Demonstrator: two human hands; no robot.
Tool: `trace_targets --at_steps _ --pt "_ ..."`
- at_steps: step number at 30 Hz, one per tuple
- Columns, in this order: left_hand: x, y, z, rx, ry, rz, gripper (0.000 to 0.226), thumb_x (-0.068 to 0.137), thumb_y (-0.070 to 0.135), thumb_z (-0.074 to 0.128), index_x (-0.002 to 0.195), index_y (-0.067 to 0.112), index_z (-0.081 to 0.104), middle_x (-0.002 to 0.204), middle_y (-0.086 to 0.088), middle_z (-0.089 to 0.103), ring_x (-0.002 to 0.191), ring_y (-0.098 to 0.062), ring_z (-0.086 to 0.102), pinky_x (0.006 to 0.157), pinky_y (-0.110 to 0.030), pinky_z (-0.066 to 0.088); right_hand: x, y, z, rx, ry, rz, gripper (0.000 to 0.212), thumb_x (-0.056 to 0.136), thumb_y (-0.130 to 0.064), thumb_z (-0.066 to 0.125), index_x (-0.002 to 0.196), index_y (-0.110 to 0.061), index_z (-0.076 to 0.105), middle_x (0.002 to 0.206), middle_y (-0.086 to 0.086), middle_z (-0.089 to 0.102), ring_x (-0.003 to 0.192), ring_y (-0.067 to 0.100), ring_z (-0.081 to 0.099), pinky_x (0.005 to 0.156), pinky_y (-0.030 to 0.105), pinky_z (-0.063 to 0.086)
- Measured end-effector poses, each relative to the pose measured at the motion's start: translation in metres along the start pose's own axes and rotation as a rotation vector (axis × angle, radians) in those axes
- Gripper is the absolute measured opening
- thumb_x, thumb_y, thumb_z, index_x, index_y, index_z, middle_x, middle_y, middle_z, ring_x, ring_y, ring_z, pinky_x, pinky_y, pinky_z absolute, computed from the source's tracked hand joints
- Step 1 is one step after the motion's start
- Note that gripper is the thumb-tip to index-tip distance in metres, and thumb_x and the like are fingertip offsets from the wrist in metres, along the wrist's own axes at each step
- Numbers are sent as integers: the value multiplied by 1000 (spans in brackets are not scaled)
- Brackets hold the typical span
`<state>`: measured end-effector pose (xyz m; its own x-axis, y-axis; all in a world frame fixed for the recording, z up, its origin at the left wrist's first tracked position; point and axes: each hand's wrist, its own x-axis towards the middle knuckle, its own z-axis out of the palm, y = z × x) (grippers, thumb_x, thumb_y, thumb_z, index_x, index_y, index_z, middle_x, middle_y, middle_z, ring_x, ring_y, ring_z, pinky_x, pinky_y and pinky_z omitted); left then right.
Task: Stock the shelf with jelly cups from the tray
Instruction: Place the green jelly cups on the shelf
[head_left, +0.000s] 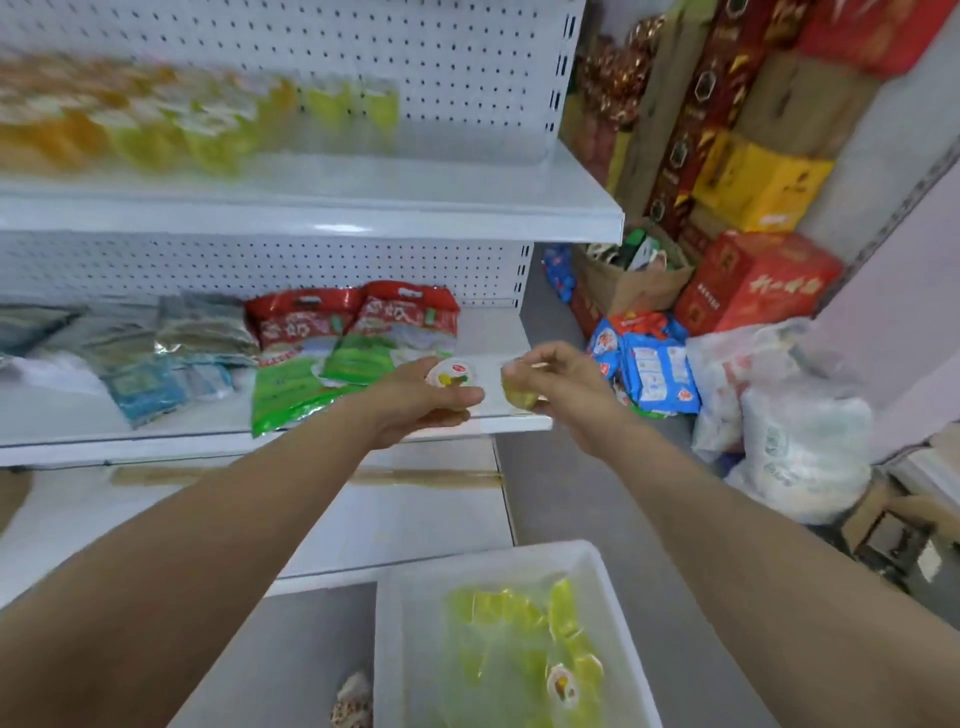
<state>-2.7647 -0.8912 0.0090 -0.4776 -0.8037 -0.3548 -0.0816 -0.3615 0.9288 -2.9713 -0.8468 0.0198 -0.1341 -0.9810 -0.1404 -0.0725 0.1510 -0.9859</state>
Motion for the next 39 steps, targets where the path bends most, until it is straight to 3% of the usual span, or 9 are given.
trace_targets --at_steps 5,8,12,17,22,27,31,34,39 --pt "-29 86 -19 179 48 143 52 70 17 85 116 7 63 111 -17 70 89 -22 68 81 -33 58 7 -97 19 -63 -13 -227 33 76 -16 83 101 -8 64 94 9 68 80 16 64 72 30 54" --pt "-44 132 -32 304 172 196 48 77 31 81 116 18 56 101 -10 74 73 -18 71 77 -40 57 21 -139 30 -90 -22 -323 33 76 -18 83 105 -12 66 105 9 69 86 15 64 71 27 49" --pt "-53 191 -60 579 322 226 65 72 54 79 122 27 46 108 2 63 80 -13 64 67 -28 47 48 -188 46 -126 -64 -387 34 79 -23 81 107 -19 64 112 8 69 89 16 66 71 28 51" --pt "-45 251 -99 749 374 234 35 77 34 82 96 22 55 101 -4 62 81 -18 60 77 -31 55 91 -227 73 -204 -48 -420 38 79 -26 81 111 -21 62 107 6 64 92 19 66 77 37 57" --pt "-9 293 -143 989 508 217 46 74 33 83 105 3 66 106 -11 63 89 -25 58 72 -30 42 151 -247 101 -311 3 -404 47 73 -26 84 113 -27 58 109 5 60 96 22 66 80 39 59" --pt "41 317 -179 1175 548 97 66 75 40 81 128 8 57 127 -8 58 113 -26 57 80 -29 46 209 -248 123 -413 17 -362 54 72 -20 84 118 -23 56 100 -3 65 93 18 65 86 39 57" --pt "80 325 -198 1285 558 72 65 76 46 78 127 8 60 117 -5 63 107 -24 61 84 -29 48 246 -243 142 -370 62 -302 50 73 -13 82 117 -18 58 102 1 61 88 18 60 93 35 54" --pt "100 325 -206 1315 556 88 67 77 46 77 129 8 57 126 -5 61 115 -25 58 93 -32 48 271 -237 151 -328 56 -244 51 70 -6 84 113 -18 60 89 -4 61 86 21 60 95 34 51" --pt "117 324 -217 1325 516 121 57 79 40 78 121 7 58 106 -4 54 111 -27 58 81 -29 42 298 -229 158 -384 61 -249 52 69 -12 85 114 -19 59 97 0 65 90 22 64 92 38 54"
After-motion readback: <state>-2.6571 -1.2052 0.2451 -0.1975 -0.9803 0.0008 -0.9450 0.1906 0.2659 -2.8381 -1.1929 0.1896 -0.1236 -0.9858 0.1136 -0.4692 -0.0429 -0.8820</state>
